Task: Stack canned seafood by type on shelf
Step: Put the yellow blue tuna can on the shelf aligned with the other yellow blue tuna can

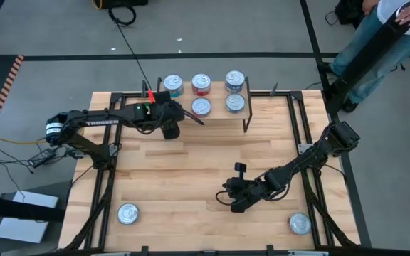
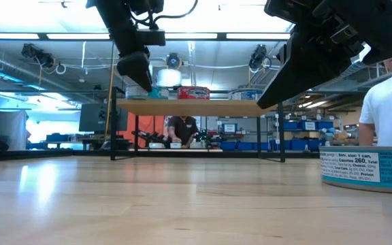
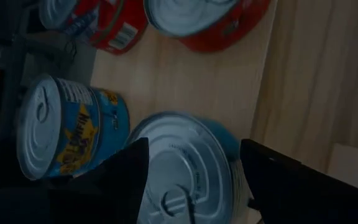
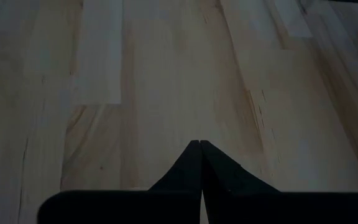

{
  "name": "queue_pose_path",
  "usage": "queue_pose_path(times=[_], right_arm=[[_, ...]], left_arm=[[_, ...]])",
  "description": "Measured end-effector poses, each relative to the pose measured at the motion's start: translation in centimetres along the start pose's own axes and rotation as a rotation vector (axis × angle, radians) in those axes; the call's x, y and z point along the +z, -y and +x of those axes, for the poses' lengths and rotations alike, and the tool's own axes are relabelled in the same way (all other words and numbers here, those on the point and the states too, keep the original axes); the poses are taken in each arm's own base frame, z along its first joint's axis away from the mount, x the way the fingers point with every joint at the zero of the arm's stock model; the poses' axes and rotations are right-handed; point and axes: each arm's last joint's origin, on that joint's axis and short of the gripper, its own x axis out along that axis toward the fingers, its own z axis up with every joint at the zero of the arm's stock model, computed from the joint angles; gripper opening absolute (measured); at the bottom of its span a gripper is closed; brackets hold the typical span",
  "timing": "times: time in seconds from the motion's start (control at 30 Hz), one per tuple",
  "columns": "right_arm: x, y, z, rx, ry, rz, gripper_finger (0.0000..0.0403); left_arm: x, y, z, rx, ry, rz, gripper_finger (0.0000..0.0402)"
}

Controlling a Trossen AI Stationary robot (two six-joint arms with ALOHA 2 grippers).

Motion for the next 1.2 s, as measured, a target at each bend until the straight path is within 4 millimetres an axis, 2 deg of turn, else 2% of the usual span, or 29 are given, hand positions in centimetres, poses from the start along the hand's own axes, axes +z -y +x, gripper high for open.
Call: queue_pose_path(times=[0.23, 0.47, 0.53, 0.67, 0.97, 1.03, 1.2], right_arm=[[0.0, 0.0, 0.0, 0.0, 0.0, 0.0, 0.001], [0.0, 0.0, 0.0, -0.001, -0.001, -0.001, 0.001], [0.0, 0.0, 0.0, -0.001, -0.003, -0.002, 0.001], [0.0, 0.0, 0.0, -0.002, -0.006, -0.004, 0.001], [0.0, -0.1, -0.1, 0.001, -0.004, 0.003, 0.001], [-0.1, -0.1, -0.1, 0.001, -0.004, 0.003, 0.001], [0.0, -0.1, -0.1, 0.001, -0.004, 0.003, 0.001]], left_arm=[[0.5, 0.0, -0.5, 0.013, 0.04, 0.038, 0.0257], [0.4, -1.0, -3.3, 0.017, 0.128, -0.035, 0.0247], [-0.2, -1.3, -4.1, -0.04, 0.139, -0.067, 0.0236], [-1.0, -1.5, -4.7, -0.117, 0.126, -0.094, 0.0188], [-2.3, -1.4, -2.6, -0.218, 0.091, -0.134, 0.0019], [-2.5, -1.8, -2.3, -0.214, 0.089, -0.153, 0.0007], [-2.9, -2.6, -1.3, -0.189, 0.05, -0.183, 0.0007]])
